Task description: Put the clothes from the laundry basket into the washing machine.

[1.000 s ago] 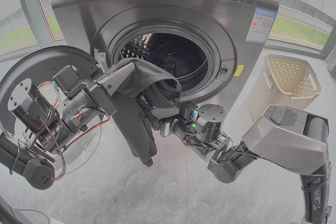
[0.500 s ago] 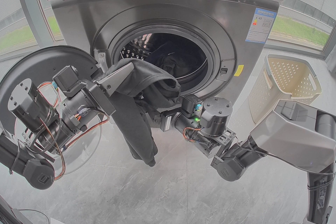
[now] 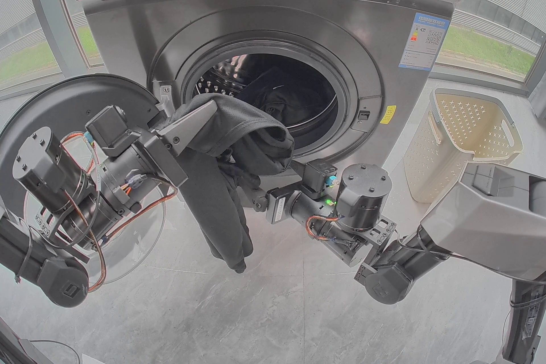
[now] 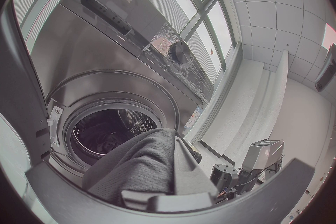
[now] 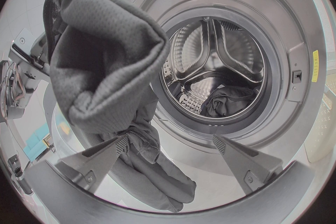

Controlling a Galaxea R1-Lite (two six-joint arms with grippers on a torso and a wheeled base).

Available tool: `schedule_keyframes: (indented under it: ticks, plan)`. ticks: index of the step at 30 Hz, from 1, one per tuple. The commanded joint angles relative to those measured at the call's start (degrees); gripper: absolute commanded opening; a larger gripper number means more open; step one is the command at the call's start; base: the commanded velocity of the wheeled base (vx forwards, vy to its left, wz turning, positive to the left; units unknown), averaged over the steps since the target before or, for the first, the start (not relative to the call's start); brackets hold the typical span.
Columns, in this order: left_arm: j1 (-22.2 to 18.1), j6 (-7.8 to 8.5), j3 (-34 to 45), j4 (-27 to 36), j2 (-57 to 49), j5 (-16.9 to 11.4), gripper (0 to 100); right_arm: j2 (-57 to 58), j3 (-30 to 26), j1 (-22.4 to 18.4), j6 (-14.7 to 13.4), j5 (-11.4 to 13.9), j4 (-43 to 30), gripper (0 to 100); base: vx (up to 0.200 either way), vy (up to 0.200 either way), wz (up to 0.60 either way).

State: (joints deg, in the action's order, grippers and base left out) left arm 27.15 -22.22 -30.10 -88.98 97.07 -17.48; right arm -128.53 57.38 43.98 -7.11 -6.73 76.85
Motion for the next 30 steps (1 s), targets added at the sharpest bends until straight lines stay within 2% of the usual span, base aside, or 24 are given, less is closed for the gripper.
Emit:
schedule_keyframes:
  ticks: [1, 6, 18, 26, 30]
  plan:
    - [0.0, 0.08, 0.0, -0.1, 0.1, 0.1, 0, 0.1, 0.0, 0.0, 0.0, 0.2, 0.1, 100, 0.0, 0.0, 0.0]
    - [-0.1, -0.01, 0.0, -0.1, 0.2, 0.1, 0, -0.1, -1.2, 0.8, -0.3, 1.7, 1.2, 100, 0.0, 0.0, 0.0]
    - [0.0, -0.01, 0.0, -0.1, 0.0, 0.1, 0, -0.1, -4.3, 1.1, -0.5, 1.6, 1.4, 100, 0.0, 0.0, 0.0]
    - [0.0, -0.01, 0.1, -0.2, 0.0, 0.1, 0, -2.5, 1.0, 0.7, -0.5, 1.1, 0.6, 100, 0.0, 0.0, 0.0]
    - [0.0, -0.01, 0.1, -0.2, 0.0, 0.1, 0, -4.1, 1.6, 0.9, -0.5, 1.1, 0.7, 100, 0.0, 0.0, 0.0]
